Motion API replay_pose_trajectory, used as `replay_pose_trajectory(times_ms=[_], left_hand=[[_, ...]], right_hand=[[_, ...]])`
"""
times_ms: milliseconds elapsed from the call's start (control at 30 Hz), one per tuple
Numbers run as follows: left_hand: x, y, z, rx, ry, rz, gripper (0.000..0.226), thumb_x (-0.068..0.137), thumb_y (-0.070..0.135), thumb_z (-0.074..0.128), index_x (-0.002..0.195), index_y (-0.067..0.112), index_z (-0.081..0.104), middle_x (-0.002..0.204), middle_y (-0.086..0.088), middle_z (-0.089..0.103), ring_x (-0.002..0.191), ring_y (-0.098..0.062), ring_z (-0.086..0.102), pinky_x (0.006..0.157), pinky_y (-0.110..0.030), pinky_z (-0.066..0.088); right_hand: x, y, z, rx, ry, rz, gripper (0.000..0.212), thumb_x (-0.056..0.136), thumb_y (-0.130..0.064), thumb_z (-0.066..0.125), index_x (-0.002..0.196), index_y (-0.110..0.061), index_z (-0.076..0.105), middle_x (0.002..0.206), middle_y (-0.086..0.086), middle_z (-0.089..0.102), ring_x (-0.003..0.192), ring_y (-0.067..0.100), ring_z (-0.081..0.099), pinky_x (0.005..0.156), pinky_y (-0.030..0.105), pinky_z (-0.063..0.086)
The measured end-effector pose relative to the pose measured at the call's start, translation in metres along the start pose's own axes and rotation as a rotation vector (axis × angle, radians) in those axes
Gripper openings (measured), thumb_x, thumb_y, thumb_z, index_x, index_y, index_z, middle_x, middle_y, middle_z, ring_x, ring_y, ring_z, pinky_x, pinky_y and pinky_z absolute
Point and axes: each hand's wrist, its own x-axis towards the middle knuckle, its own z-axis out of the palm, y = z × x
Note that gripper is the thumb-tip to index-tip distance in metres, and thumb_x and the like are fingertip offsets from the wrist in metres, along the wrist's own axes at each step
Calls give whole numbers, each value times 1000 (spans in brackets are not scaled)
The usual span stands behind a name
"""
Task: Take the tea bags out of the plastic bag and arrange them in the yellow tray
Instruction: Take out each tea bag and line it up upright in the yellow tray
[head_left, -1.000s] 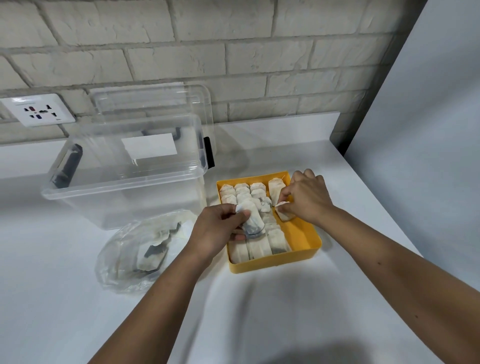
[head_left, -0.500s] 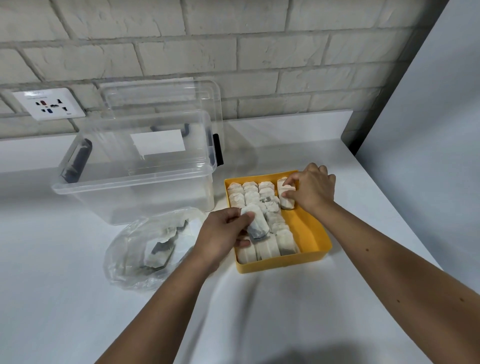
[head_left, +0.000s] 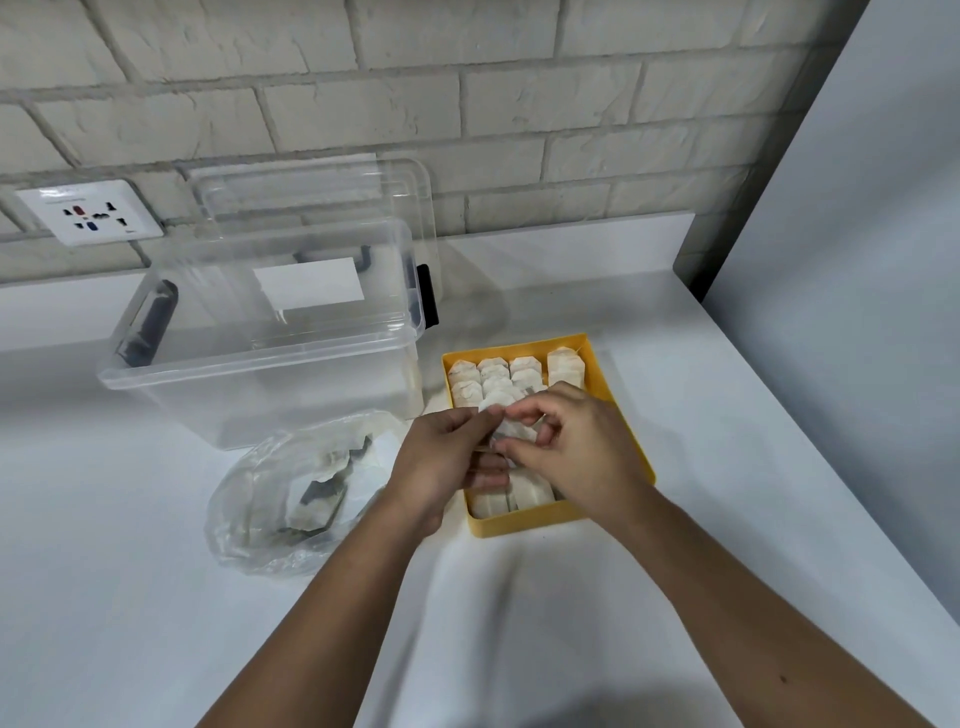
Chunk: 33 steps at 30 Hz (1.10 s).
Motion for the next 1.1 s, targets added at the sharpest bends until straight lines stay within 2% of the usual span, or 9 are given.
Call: replay_pose_trajectory(times_ms=[100, 233, 333, 467, 567, 700, 800, 967, 1100], left_hand=[[-4, 0, 0, -38, -18, -28, 23, 95, 25, 64, 93, 3, 71, 78, -12, 69, 68, -22, 70, 65, -38, 63], [-8, -2, -5, -29, -73, -10, 16, 95, 15, 63, 100, 2, 71, 84, -11, 73, 70, -17, 71, 70, -37, 63], [-9, -1, -6, -10, -64, 16, 14, 94, 12, 64, 100, 3, 73, 82, -11, 74, 71, -17, 69, 70, -35, 63], [-10, 0, -5, 31, 1, 51, 11, 93, 9, 65, 94, 4, 75, 87, -22, 73, 75, -24, 68, 66, -31, 62], [-10, 0, -4, 96, 34, 94, 11, 93, 9, 64, 95, 4, 75, 88, -18, 76, 73, -21, 71, 65, -28, 62], [-9, 0, -4, 160, 44, 110, 15, 92, 9, 66, 102, 1, 73, 91, -19, 75, 72, -20, 71, 64, -27, 61], [-8, 2, -3, 164, 36, 101, 14, 91, 9, 66, 102, 2, 73, 90, -20, 75, 72, -20, 72, 63, -27, 60], [-9, 4, -1, 45, 20, 38, 9, 91, 7, 66, 93, 2, 73, 75, -14, 72, 61, -15, 67, 63, -30, 62], [-9, 6, -6, -19, 50, 24, 8, 92, 6, 65, 91, 2, 72, 75, -13, 73, 60, -18, 70, 61, -28, 62]], right_hand=[[-3, 3, -1, 66, 25, 45, 31, 72, -24, 84, 100, -19, 72, 79, -12, 61, 64, 6, 59, 67, 23, 55], [-4, 3, -7, 195, -10, 165, 36, 74, -25, 84, 106, -26, 69, 81, -8, 65, 70, 3, 64, 68, 13, 53], [-2, 3, -12, 302, -64, 206, 39, 76, -23, 82, 112, -27, 68, 81, -7, 68, 72, 6, 67, 73, 19, 56], [-2, 0, -12, 476, -84, 245, 33, 83, -20, 75, 115, -21, 70, 80, -5, 68, 70, 12, 70, 68, 25, 58], [-1, -2, -12, 501, -81, 255, 34, 86, -19, 72, 120, -23, 67, 81, 2, 69, 68, 16, 71, 69, 32, 60], [3, -1, -22, 458, -213, 162, 41, 92, -10, 65, 127, -31, 62, 86, 13, 64, 73, 21, 71, 70, 32, 61], [6, -1, -26, 419, -240, 119, 30, 92, -10, 64, 117, -26, 69, 89, 17, 63, 72, 21, 70, 69, 33, 61], [6, 0, -29, 428, -124, 92, 14, 88, -6, 68, 98, -15, 70, 76, 13, 65, 61, 26, 69, 60, 36, 60], [18, 8, -54, 250, -32, 58, 10, 82, -17, 76, 90, -22, 74, 83, 8, 63, 58, 18, 61, 62, 28, 54]])
